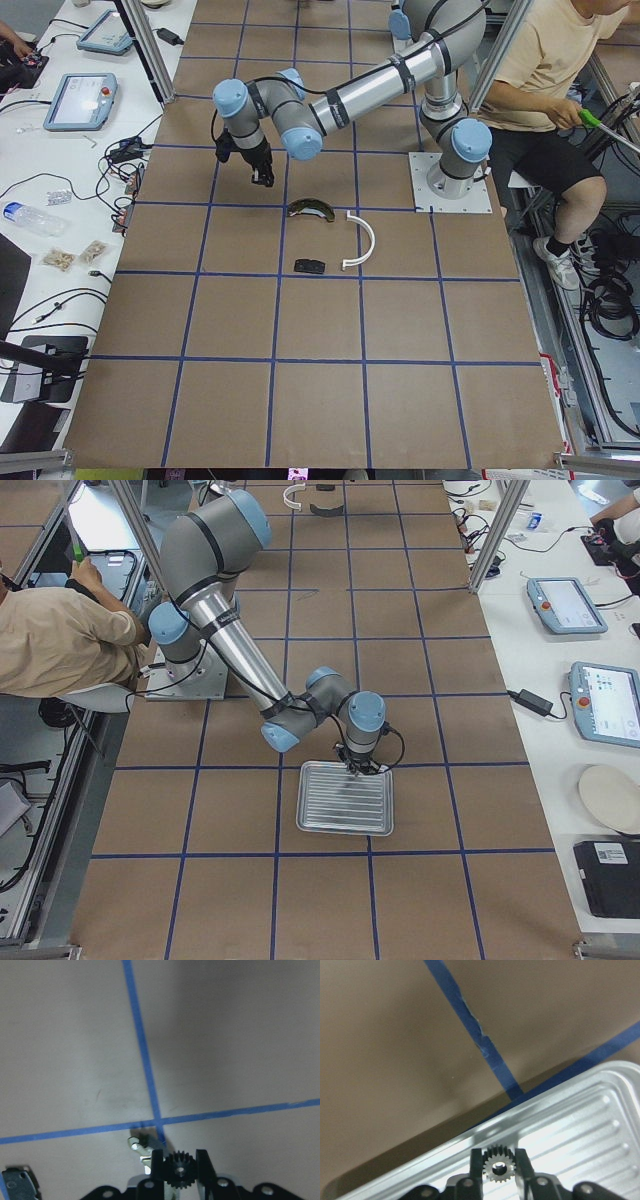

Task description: Place bearing gear from tray to pile

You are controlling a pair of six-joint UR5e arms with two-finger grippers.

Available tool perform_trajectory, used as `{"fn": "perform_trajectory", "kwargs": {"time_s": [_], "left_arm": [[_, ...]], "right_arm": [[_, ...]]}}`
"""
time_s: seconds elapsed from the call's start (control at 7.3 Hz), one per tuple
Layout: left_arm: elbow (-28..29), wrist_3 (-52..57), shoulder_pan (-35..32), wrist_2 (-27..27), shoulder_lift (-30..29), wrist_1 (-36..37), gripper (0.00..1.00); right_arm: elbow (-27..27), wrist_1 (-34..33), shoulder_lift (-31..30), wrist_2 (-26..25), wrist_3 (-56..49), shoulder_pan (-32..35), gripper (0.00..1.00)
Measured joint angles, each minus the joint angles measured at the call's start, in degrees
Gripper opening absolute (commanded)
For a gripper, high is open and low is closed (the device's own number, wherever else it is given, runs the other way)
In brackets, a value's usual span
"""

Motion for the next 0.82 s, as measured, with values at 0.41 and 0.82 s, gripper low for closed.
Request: {"fn": "perform_trajectory", "kwargs": {"time_s": [0.41, 0.82], "left_arm": [[-7.55, 7.95, 7.04, 0.62, -1.05, 9.58, 0.00], [-12.09, 9.69, 9.03, -1.07, -1.68, 13.38, 0.00]], "right_arm": [[1.49, 8.05, -8.86, 0.13, 18.80, 10.03, 0.06], [7.05, 8.10, -15.29, 0.04, 42.86, 23.21, 0.06]]}}
